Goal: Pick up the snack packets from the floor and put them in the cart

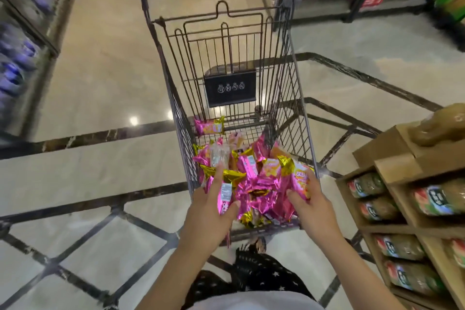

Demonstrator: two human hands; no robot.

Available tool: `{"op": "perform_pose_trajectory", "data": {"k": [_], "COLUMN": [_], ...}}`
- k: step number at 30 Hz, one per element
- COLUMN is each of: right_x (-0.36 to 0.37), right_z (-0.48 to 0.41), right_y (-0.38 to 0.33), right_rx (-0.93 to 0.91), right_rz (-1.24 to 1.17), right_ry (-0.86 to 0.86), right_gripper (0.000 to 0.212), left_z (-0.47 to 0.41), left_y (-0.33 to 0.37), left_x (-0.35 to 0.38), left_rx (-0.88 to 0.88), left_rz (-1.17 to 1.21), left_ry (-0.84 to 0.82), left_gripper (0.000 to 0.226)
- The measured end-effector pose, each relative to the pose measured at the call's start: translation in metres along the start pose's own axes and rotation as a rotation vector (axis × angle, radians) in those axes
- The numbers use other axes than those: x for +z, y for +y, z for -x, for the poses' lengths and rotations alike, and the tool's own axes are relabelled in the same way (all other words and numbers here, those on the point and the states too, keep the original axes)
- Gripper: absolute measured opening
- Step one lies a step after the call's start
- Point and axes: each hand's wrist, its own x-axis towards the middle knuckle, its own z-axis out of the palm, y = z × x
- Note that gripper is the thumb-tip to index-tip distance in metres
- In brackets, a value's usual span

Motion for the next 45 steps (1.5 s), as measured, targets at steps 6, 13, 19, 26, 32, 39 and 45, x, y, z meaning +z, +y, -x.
{"op": "perform_pose_trajectory", "data": {"k": [6, 13, 19, 26, 32, 39, 45], "right_x": [0.001, 0.019, 0.046, 0.071, 0.105, 0.153, 0.179], "right_z": [-0.030, -0.036, -0.024, -0.014, 0.030, 0.103, 0.148], "right_y": [-0.007, -0.022, -0.033, -0.027, -0.017, -0.004, 0.002], "right_rx": [0.053, 0.173, 0.310, 0.480, 0.595, 0.799, 0.877], "right_rz": [0.080, 0.014, -0.164, -0.149, -0.126, -0.091, -0.129], "right_ry": [0.064, 0.237, 0.378, 0.377, 0.463, 0.485, 0.518], "right_gripper": [0.073, 0.073, 0.073, 0.125, 0.111, 0.086, 0.082], "left_z": [-0.043, -0.084, -0.115, -0.141, -0.142, -0.121, -0.077], "left_y": [0.002, -0.005, -0.027, -0.033, -0.048, -0.058, -0.032], "left_x": [-0.009, -0.035, -0.056, -0.057, -0.052, -0.035, -0.038], "left_rx": [0.005, 0.167, 0.315, 0.379, 0.574, 0.761, 0.995], "left_rz": [-0.014, -0.091, -0.182, -0.354, -0.488, -0.740, -0.845], "left_ry": [-0.028, -0.207, -0.342, -0.409, -0.490, -0.677, -0.756], "left_gripper": [0.087, 0.088, 0.087, 0.089, 0.092, 0.084, 0.078]}}
